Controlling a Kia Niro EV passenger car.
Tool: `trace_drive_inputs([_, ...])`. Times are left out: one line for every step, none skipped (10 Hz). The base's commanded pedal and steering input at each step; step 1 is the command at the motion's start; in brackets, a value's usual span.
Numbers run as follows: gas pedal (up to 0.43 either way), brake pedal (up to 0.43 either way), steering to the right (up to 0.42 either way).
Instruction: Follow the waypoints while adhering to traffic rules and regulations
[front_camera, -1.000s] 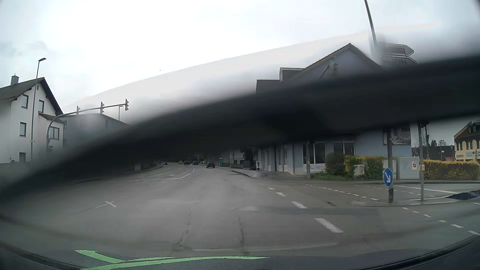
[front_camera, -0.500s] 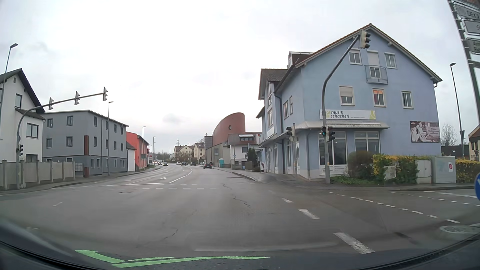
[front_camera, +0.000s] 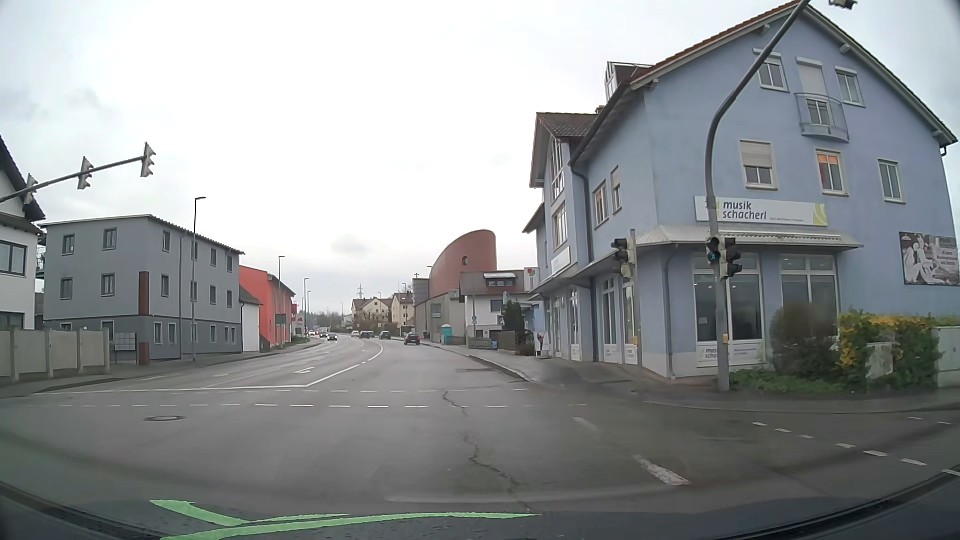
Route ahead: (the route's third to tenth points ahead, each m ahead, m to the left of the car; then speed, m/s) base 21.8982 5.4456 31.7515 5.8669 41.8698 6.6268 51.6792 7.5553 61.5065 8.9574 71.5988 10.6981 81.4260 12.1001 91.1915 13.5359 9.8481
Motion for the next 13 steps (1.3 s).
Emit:
trace_drive_inputs([0.26,0.0,-0.017])
trace_drive_inputs([0.26,0.0,-0.017])
trace_drive_inputs([0.26,0.0,-0.018])
trace_drive_inputs([0.26,0.0,-0.02])
trace_drive_inputs([0.26,0.0,-0.021])
trace_drive_inputs([0.26,0.0,-0.021])
trace_drive_inputs([0.26,0.0,-0.021])
trace_drive_inputs([0.26,0.0,-0.021])
trace_drive_inputs([0.248,0.0,-0.02])
trace_drive_inputs([0.248,0.0,-0.02])
trace_drive_inputs([0.248,0.0,-0.02])
trace_drive_inputs([0.248,0.0,-0.019])
trace_drive_inputs([0.24,0.0,-0.019])
